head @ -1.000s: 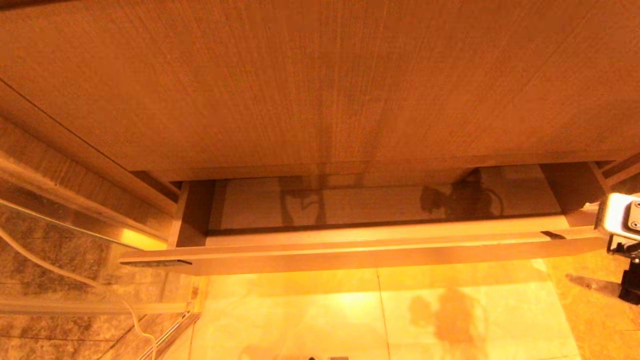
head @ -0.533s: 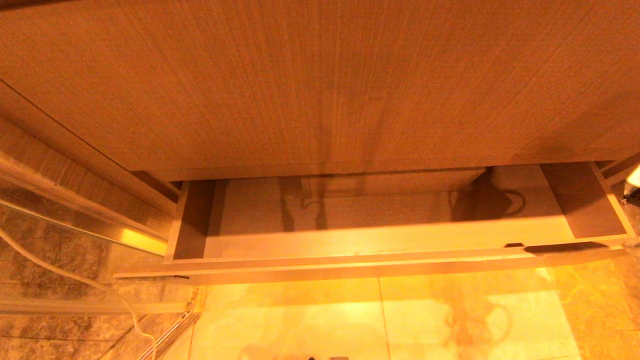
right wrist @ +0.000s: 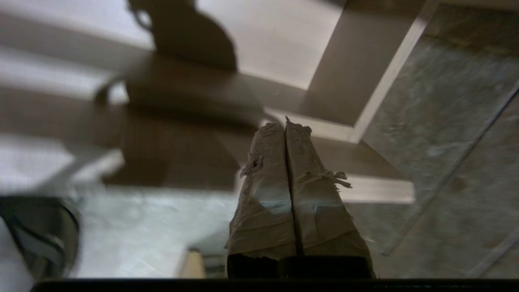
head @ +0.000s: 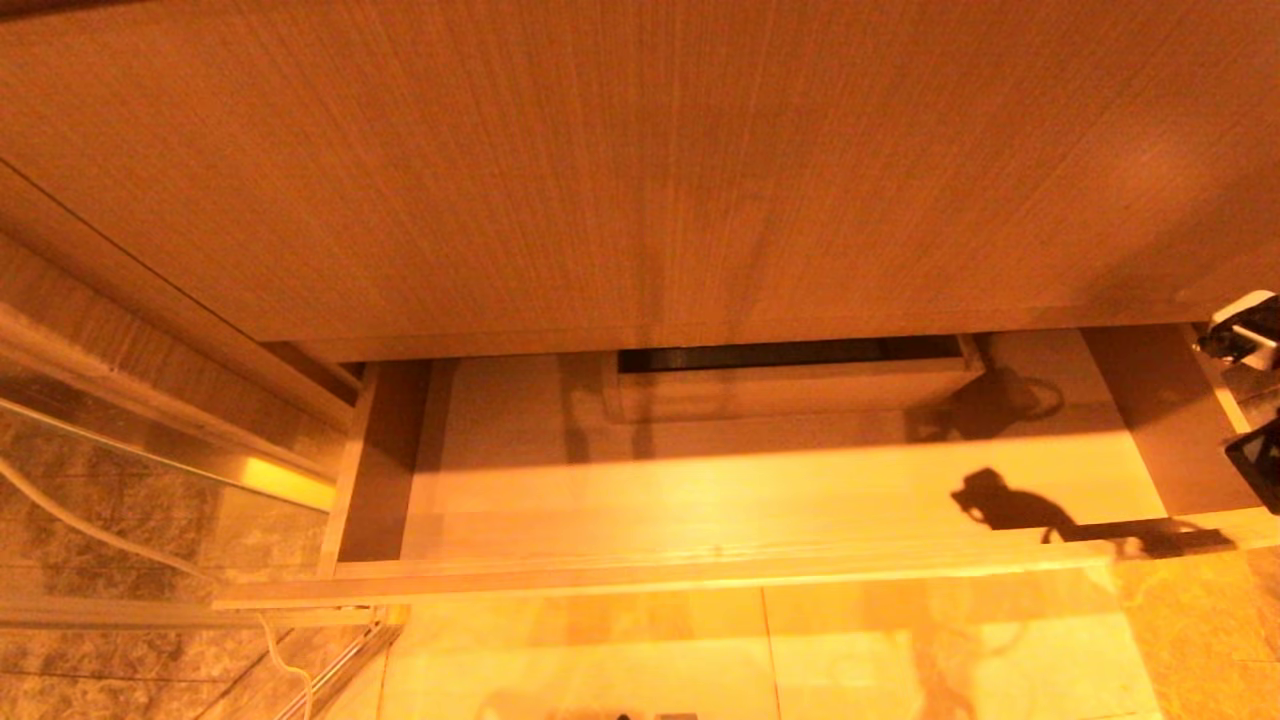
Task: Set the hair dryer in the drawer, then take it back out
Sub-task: Pull open the drawer
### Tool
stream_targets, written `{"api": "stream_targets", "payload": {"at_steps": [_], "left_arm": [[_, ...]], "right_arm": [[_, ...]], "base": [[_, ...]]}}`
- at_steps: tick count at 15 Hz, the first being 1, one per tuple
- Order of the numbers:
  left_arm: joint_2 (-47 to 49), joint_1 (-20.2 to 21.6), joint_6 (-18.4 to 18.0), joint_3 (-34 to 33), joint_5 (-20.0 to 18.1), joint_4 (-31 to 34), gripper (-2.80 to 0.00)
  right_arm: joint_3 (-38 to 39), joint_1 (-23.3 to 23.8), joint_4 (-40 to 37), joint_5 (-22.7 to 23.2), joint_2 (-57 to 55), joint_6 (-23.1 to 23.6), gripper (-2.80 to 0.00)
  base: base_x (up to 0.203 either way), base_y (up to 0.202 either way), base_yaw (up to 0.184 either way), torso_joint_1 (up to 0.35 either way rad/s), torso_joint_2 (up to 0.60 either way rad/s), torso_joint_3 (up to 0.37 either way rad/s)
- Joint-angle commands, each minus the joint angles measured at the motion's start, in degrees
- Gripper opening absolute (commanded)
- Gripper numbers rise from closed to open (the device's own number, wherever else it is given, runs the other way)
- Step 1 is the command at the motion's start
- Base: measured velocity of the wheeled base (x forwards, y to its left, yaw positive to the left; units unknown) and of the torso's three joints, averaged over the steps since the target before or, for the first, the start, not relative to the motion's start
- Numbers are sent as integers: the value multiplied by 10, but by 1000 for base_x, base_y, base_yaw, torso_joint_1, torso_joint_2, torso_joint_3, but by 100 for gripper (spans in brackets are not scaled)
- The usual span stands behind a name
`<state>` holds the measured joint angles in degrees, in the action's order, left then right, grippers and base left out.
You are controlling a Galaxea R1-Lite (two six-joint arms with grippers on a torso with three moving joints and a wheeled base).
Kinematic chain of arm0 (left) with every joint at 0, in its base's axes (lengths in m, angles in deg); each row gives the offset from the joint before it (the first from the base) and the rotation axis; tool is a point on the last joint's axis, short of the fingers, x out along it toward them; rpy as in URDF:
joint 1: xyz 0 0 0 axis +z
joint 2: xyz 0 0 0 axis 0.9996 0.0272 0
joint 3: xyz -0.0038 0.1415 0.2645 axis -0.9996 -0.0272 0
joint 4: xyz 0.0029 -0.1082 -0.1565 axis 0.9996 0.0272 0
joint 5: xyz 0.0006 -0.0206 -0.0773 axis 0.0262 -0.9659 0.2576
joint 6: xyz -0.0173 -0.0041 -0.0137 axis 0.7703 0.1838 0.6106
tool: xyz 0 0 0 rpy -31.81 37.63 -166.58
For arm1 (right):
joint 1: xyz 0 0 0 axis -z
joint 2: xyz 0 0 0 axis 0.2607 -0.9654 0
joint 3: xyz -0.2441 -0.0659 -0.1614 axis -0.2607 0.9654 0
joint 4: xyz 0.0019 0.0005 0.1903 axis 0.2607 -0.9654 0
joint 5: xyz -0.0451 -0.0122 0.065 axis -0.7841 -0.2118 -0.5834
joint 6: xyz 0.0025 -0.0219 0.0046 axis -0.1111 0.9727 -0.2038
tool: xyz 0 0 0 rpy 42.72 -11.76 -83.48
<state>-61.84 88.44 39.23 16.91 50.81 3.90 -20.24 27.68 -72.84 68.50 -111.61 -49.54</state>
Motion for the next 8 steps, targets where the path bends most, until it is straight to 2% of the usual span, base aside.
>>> {"api": "stream_targets", "payload": {"at_steps": [1, 5, 8], "left_arm": [[-1, 0, 0, 0, 0, 0, -280], [-1, 0, 0, 0, 0, 0, -280], [-1, 0, 0, 0, 0, 0, -280]], "right_arm": [[18, -1, 2, 0, -16, -22, -280], [106, -12, 16, -2, 97, -58, -280], [249, -24, 42, -1, 262, -109, -280]], "base": [[0, 0, 0, 0, 0, 0], [0, 0, 0, 0, 0, 0], [0, 0, 0, 0, 0, 0]]}}
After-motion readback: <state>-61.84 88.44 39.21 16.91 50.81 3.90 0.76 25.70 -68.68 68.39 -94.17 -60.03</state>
